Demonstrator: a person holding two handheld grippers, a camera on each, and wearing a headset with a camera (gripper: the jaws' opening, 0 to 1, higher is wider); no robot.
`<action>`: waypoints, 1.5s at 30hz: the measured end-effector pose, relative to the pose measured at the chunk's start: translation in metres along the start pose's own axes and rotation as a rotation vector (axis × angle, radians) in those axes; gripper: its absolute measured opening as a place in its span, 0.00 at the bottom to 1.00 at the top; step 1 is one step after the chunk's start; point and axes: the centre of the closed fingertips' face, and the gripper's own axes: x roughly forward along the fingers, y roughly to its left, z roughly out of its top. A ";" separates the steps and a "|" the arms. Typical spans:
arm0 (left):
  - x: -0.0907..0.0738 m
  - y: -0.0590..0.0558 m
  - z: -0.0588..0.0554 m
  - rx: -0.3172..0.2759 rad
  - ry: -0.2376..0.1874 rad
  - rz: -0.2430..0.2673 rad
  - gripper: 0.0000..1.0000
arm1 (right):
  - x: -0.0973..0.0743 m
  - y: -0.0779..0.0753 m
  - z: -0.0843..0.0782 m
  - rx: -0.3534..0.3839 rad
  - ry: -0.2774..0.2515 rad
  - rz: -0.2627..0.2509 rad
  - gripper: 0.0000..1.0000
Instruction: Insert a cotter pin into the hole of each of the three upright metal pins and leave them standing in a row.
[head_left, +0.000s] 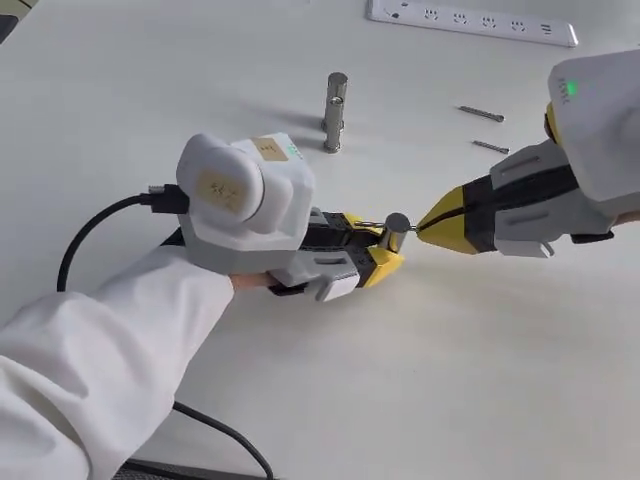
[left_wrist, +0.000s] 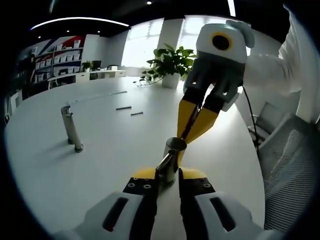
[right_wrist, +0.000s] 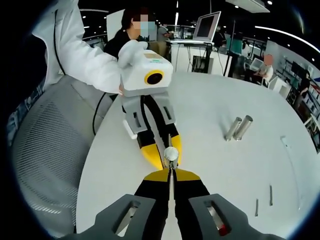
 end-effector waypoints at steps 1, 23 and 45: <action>0.000 -0.004 -0.001 -0.016 -0.001 -0.016 0.17 | 0.000 0.000 0.000 0.000 -0.001 -0.001 0.00; -0.030 -0.023 0.003 -0.022 -0.019 -0.093 1.00 | 0.011 -0.003 0.006 0.020 -0.031 -0.008 0.21; -0.055 -0.012 0.001 -0.002 -0.014 -0.052 0.99 | 0.028 -0.006 0.007 0.011 -0.017 0.010 0.14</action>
